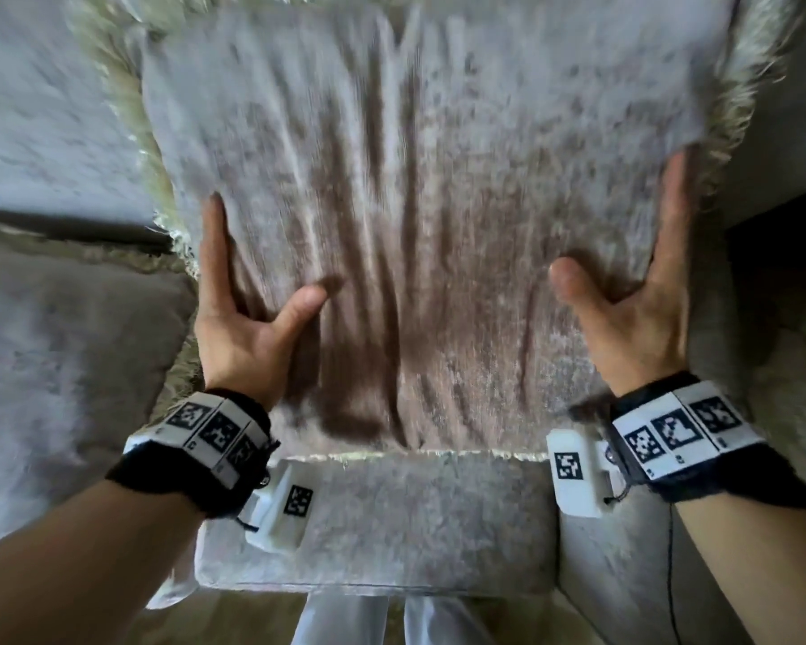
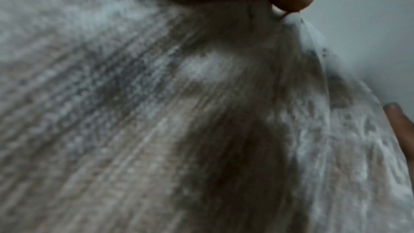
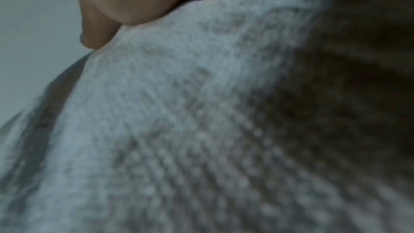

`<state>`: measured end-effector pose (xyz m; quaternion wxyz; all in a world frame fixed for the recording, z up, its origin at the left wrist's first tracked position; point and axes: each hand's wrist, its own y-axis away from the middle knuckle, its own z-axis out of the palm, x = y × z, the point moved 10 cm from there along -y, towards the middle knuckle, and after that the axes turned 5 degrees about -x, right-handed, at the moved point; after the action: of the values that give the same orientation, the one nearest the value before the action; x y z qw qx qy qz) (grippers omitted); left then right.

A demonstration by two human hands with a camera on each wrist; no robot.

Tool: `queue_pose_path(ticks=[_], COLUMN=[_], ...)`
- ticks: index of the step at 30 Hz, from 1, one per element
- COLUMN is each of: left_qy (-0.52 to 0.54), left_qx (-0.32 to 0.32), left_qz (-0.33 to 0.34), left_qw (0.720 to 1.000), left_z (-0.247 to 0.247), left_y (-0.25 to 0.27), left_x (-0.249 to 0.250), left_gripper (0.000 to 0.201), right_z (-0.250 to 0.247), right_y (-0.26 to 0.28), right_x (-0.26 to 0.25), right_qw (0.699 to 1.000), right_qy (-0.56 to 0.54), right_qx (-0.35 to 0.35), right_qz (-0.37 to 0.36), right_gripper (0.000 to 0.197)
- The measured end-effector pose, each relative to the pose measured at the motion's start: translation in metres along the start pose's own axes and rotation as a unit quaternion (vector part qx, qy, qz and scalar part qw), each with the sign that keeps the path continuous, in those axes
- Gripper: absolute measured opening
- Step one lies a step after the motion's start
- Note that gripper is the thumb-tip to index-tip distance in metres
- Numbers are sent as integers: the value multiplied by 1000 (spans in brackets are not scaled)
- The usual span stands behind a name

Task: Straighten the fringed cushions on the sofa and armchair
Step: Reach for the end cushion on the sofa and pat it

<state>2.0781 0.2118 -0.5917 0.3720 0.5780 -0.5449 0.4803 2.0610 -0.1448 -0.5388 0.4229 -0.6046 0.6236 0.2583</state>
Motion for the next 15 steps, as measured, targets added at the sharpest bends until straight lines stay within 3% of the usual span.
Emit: queue_pose_path(ticks=[4, 7, 15], left_qy=[15, 20, 10], left_qx=[29, 36, 52], left_qz=[51, 72, 59], left_qw=[998, 997, 997], left_z=[7, 19, 42], left_y=[-24, -39, -57], left_x=[3, -9, -81], left_gripper=[102, 103, 106], right_z=[7, 16, 54], right_y=[-16, -23, -23], right_x=[0, 21, 103], right_qw=[997, 996, 995], right_qy=[-53, -41, -2], right_qx=[26, 55, 102], right_qz=[-49, -63, -11], right_gripper=[99, 109, 108])
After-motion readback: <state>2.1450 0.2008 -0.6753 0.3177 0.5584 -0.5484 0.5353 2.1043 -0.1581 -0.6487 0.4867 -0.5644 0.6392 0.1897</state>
